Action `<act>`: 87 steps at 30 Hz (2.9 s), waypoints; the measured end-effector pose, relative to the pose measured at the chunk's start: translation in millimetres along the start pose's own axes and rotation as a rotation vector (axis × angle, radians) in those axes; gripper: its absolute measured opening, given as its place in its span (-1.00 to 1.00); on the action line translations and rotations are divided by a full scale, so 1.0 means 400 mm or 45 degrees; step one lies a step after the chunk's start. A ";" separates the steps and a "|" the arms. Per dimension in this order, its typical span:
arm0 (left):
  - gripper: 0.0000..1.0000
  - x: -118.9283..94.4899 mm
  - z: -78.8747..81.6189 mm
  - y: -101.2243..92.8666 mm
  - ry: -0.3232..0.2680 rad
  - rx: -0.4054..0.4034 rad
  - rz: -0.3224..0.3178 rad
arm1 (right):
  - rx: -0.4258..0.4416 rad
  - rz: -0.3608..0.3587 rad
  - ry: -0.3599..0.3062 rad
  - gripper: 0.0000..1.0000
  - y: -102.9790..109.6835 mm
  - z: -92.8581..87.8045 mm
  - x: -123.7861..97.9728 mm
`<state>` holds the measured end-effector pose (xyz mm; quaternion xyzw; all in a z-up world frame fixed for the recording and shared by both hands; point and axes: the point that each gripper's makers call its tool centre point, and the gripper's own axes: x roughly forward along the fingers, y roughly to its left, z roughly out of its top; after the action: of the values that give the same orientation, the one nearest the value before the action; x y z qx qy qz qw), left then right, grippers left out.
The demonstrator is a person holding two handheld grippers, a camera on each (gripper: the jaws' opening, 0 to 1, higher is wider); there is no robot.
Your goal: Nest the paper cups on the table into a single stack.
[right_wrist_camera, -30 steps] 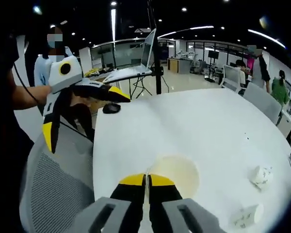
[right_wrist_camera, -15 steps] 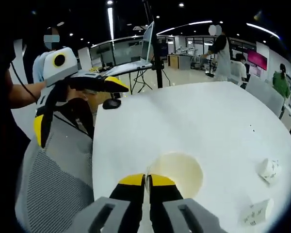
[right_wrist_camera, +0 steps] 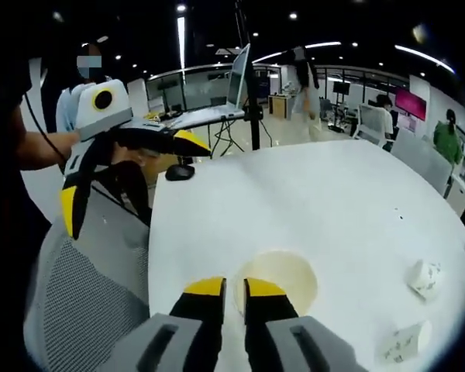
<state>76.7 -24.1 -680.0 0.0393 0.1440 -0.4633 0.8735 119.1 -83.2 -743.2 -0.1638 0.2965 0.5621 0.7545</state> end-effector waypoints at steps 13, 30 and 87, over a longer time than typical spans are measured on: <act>0.98 0.010 0.004 0.003 -0.002 0.005 0.001 | 0.008 -0.129 -0.077 -0.82 -0.080 0.032 -0.106; 0.98 0.010 0.010 0.025 -0.002 -0.003 0.036 | 0.143 -0.404 -0.036 -0.53 -0.332 -0.071 -0.221; 0.98 -0.012 0.021 0.038 0.005 -0.031 0.113 | 0.355 -0.700 0.120 -0.29 -0.579 -0.268 -0.237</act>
<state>88.4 -13.6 -671.5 0.0359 0.1494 -0.4224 0.8933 291.7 -289.6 -785.8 -0.1586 0.3498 0.2829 0.8789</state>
